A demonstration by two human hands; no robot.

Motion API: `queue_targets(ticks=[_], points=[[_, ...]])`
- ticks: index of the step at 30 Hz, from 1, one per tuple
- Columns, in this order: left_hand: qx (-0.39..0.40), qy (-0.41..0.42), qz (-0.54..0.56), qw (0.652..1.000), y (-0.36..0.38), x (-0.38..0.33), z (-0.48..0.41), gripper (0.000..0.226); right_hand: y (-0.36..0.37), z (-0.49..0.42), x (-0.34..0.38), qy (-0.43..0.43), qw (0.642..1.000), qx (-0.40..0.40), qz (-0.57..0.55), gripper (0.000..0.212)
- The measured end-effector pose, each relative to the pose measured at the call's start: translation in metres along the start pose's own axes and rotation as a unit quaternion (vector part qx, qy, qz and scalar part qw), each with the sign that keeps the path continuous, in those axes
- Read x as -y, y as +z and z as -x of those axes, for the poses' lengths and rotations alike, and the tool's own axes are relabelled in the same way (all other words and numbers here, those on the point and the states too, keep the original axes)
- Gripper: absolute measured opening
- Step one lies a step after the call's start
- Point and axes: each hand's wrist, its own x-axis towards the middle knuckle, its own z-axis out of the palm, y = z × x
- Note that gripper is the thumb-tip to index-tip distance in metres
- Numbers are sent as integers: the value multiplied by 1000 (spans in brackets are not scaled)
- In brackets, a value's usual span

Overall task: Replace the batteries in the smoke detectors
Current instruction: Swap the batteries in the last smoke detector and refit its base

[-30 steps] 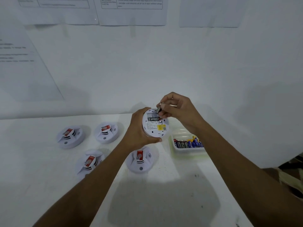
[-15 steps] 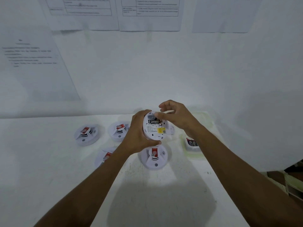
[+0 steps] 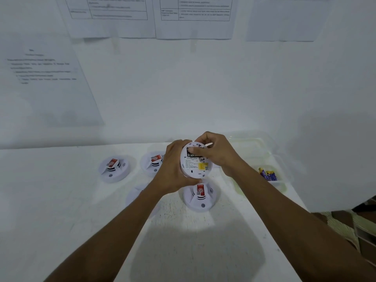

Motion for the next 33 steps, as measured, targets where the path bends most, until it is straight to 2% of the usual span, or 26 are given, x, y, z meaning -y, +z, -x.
queue_targets(ticks=[5,8,13,14,16,18,20,22,26,31,33], points=[[14,5,13,1000,0,1,1,72,0,-2,-4,4,1000,6,-28,33],[16,2,20,1000,2,4,2,78,0,-5,-6,1,1000,15,-16,31],[17,-16,20,1000,-10,20,4,93,-16,-24,-17,12,999,31,-12,10],[12,-24,17,999,-15,25,5,94,-23,-30,-22,0,999,29,35,9],[3,-41,9,999,-25,31,6,95,-32,-42,-35,-45,973,55,218,17],[-3,-52,1,999,-32,35,8,96,-34,-51,-47,-69,913,134,380,31],[-8,-60,-1,998,-35,36,9,97,-28,-55,-57,-61,864,188,463,46],[-9,-68,0,998,-37,36,8,97,-21,-57,-63,-51,846,195,493,55],[-7,-74,18,997,-37,36,8,99,-12,-55,-67,-90,830,173,523,51],[18,-95,55,994,-34,36,9,103,-11,-47,-71,-150,793,147,572,54],[30,-98,50,994,-36,33,10,103,-12,-45,-70,-168,791,125,575,49]])
